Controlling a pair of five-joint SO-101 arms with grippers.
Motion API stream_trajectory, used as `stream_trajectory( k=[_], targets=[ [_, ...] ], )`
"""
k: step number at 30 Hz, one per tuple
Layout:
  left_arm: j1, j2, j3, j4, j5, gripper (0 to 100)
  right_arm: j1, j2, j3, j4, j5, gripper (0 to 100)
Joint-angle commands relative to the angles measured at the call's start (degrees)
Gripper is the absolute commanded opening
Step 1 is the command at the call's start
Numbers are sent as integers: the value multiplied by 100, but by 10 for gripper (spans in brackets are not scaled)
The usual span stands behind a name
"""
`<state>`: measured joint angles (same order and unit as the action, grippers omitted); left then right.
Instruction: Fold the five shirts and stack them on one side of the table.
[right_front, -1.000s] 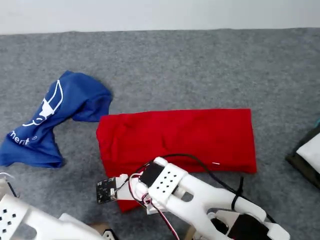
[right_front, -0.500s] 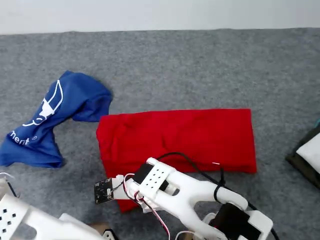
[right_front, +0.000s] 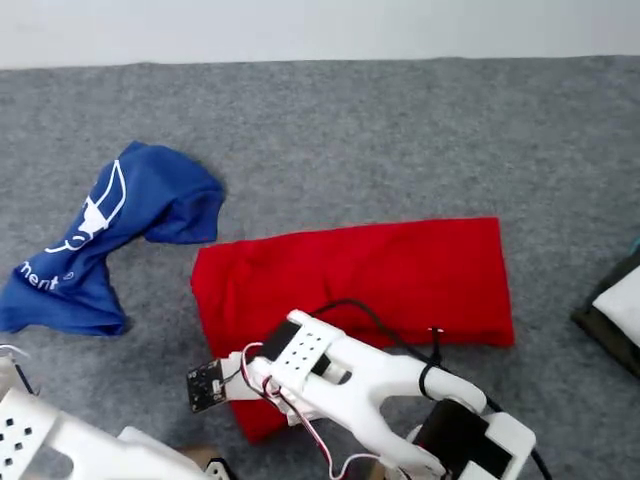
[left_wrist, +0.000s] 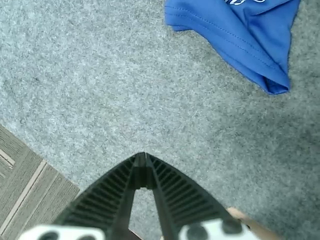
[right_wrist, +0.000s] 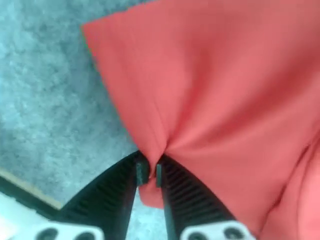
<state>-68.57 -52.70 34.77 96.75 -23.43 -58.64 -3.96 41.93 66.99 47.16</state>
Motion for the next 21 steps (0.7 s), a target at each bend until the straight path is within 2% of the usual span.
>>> stream_trajectory(
  k=[1, 6, 13, 21],
  targets=[
    [-44, -79, -57, -88, 26, 3, 303, 4, -633, 426, 79, 10],
    [-44, -79, -48, -88, 26, 3, 796, 57, -1433, 734, 229, 10],
    [-44, -79, -22, -97, 26, 3, 1270, 127, -1925, 523, 237, 10],
    [-44, -79, -22, -88, 26, 3, 1807, 1297, -2998, 338, -158, 10]
  ],
)
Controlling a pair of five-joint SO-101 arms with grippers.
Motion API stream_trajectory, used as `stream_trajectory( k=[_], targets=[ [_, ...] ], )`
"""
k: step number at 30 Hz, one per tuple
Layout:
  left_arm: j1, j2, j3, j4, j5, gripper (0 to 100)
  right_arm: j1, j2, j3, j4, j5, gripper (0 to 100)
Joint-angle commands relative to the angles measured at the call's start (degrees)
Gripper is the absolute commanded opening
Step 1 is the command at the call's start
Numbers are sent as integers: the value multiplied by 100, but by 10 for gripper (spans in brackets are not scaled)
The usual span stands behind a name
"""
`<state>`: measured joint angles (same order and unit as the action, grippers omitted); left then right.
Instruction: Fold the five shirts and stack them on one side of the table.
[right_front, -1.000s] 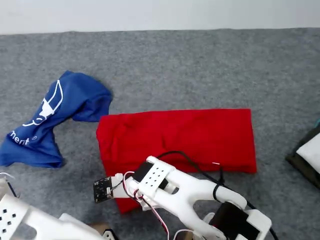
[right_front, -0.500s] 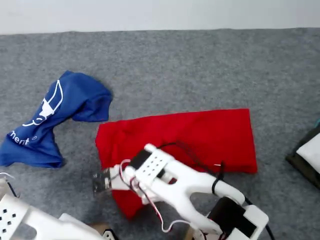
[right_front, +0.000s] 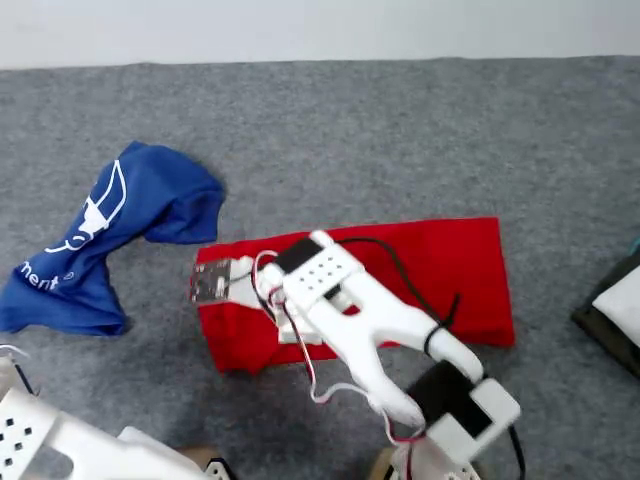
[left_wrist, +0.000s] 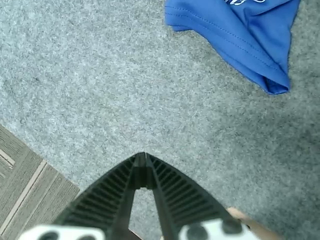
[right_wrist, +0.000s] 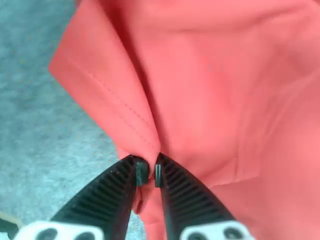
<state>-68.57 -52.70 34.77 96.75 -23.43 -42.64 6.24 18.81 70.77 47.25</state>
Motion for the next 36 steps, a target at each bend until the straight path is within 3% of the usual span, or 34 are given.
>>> stream_trajectory(
  k=[1, 12, 28, 31, 36],
  targets=[
    [-44, -79, -22, -88, 26, 3, 277, 435, -879, -22, -167, 10],
    [-44, -79, -22, -88, 26, 3, 804, 1147, -2136, 426, -149, 10],
    [-44, -79, -13, -53, 26, 3, 1341, 1174, -2163, 242, -141, 12],
    [-44, -79, -13, 0, 26, 3, 1305, 1174, -2154, 268, -167, 61],
    [-44, -79, -13, 0, 26, 3, 1288, 1103, -2321, 259, -536, 228]
  ],
)
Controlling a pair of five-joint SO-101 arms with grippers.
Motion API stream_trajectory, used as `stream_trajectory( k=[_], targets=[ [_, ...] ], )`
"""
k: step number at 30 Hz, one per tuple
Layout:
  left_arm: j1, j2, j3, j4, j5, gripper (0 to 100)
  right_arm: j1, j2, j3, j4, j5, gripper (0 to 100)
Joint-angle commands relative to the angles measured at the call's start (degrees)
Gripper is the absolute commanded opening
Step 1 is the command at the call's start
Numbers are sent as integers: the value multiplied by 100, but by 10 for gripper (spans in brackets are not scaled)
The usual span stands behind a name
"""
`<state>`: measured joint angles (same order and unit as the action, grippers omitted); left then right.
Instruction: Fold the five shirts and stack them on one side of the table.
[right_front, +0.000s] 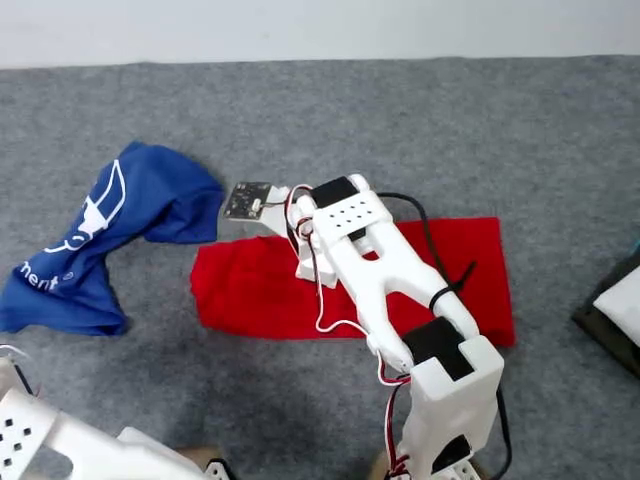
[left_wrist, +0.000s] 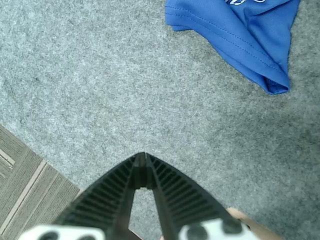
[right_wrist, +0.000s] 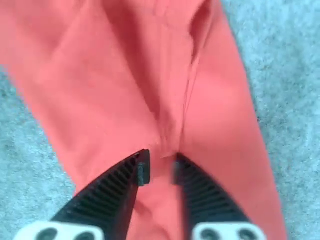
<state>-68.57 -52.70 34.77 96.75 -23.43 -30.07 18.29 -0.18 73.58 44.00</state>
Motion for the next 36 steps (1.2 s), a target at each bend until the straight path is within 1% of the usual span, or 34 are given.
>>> stream_trajectory(
  k=[1, 6, 8, 11, 14, 16, 19, 21, 22, 26, 29, 33, 36],
  targets=[
    [-44, -79, -13, 0, 26, 3, 13, -101, -519, 31, -264, 236],
    [-44, -79, -13, 0, 26, 3, -251, -101, -1248, 822, -299, 236],
    [-44, -79, -13, -9, 26, 3, -453, -101, -1442, 1095, -299, 214],
    [-44, -79, -13, -26, 26, 3, -716, -57, -1512, 1226, -299, 177],
    [-44, -79, -13, -35, 26, 3, -743, 4, -1442, 1209, -299, 158],
    [-44, -79, -40, -35, 26, 3, -699, 66, -1424, 1270, -299, 117],
    [-44, -79, -66, -35, 26, 3, -497, 66, -1433, 1455, -308, 2],
    [-44, -79, -66, -35, 26, 3, -286, 57, -1442, 1640, -308, 20],
    [-44, -79, -66, -35, 26, 3, -189, 57, -1442, 1719, -334, 10],
    [-44, -79, -66, 0, 26, 3, 418, 57, -1644, 2097, -844, 10],
    [-44, -79, -75, 0, 26, 3, 1024, 57, -1899, 2273, -1081, 10],
    [-44, -79, -75, 0, 9, 3, 2000, 57, -2101, 2211, -1565, 10],
    [-44, -79, -75, 0, 9, 3, 2554, 75, -2119, 2123, -1943, 10]
  ],
)
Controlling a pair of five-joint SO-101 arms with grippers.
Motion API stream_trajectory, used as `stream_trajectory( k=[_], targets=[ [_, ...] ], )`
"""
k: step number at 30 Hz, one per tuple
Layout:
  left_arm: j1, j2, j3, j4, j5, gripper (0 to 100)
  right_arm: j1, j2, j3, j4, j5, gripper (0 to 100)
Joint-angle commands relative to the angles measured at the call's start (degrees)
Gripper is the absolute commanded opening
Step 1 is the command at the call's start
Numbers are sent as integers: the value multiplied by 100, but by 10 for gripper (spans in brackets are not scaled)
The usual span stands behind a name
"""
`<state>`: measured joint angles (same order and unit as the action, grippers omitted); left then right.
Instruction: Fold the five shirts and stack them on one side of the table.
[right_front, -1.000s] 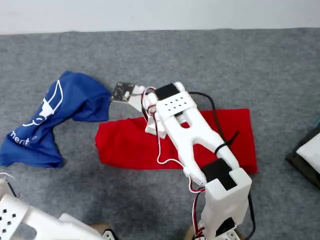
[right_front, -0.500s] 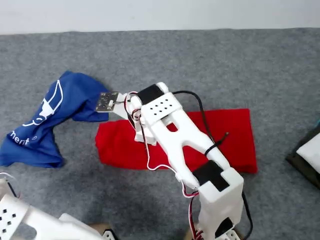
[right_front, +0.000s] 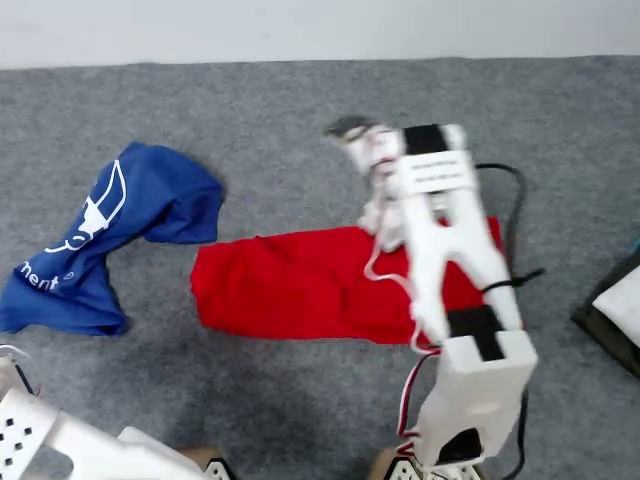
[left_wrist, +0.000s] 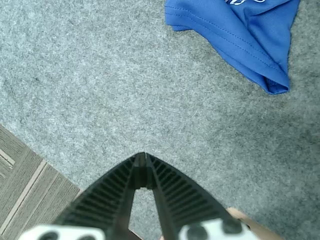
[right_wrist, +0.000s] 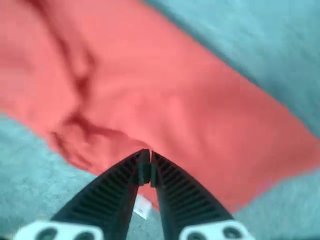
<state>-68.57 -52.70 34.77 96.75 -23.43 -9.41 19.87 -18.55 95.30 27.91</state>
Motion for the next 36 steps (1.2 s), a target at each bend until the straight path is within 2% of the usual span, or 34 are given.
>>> stream_trajectory(
  k=[1, 5, 10, 13, 20, 32, 36],
  targets=[
    [-44, -79, -66, 0, 9, 3, 620, -57, -281, -110, -440, 13],
    [-44, -79, -57, 0, 9, 3, 1042, 92, -220, -400, -844, 28],
    [9, -70, -31, 0, 0, 3, 1393, 505, -202, -462, -1389, 193],
    [9, -70, -40, -9, -9, 3, 1692, 716, -211, -488, -1433, 237],
    [-26, -70, -57, 0, -475, 3, 2185, 1051, -211, -549, -1415, 240],
    [-9, -70, -66, 0, -492, 3, 2396, 1675, -167, -725, -1415, 237],
    [0, -70, -66, 0, -492, 3, 2422, 1921, -167, -725, -1415, 158]
  ],
)
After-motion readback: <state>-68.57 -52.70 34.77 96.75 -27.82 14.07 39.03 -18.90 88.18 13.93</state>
